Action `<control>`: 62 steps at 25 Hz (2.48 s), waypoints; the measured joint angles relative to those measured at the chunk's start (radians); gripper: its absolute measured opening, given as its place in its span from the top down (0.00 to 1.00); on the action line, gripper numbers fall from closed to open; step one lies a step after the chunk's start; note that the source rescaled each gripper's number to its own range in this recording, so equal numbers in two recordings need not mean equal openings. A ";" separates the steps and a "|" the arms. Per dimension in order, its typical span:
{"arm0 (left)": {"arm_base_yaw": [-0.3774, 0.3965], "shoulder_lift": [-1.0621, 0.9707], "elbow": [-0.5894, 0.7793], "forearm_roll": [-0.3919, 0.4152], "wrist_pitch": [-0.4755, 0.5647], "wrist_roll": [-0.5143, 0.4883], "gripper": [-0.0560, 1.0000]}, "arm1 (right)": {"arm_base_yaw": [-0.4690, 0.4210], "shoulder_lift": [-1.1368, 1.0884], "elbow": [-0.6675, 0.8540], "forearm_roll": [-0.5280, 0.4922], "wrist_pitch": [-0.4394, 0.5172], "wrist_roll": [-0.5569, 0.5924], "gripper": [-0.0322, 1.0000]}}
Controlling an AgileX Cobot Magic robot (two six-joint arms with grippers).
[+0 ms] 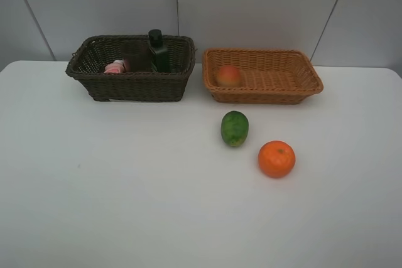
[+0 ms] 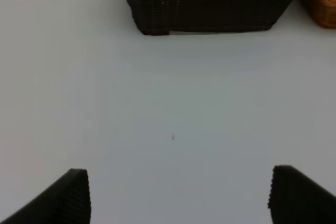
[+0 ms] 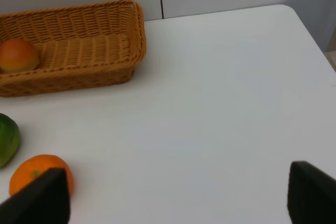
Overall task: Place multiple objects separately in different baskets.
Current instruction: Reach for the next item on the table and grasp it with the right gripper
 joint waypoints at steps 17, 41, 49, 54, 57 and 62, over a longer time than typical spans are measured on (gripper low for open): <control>-0.031 0.000 0.000 0.014 -0.003 -0.019 0.10 | 0.000 0.000 0.000 0.000 0.000 0.000 0.25; -0.031 0.000 0.000 0.014 -0.003 -0.019 0.10 | 0.000 0.000 0.000 0.000 0.000 0.000 0.25; -0.031 0.000 0.000 0.014 -0.003 -0.019 0.10 | 0.000 0.000 0.000 0.000 0.000 0.000 0.25; -0.031 0.000 0.000 0.014 -0.003 -0.019 0.10 | 0.000 0.000 0.000 0.000 0.000 0.000 0.25; -0.031 0.000 0.000 0.014 -0.003 -0.019 0.10 | 0.000 0.001 0.000 0.005 0.000 0.000 0.25; -0.031 0.000 0.000 0.014 -0.003 -0.020 0.10 | 0.000 0.118 0.000 0.021 0.000 0.002 0.25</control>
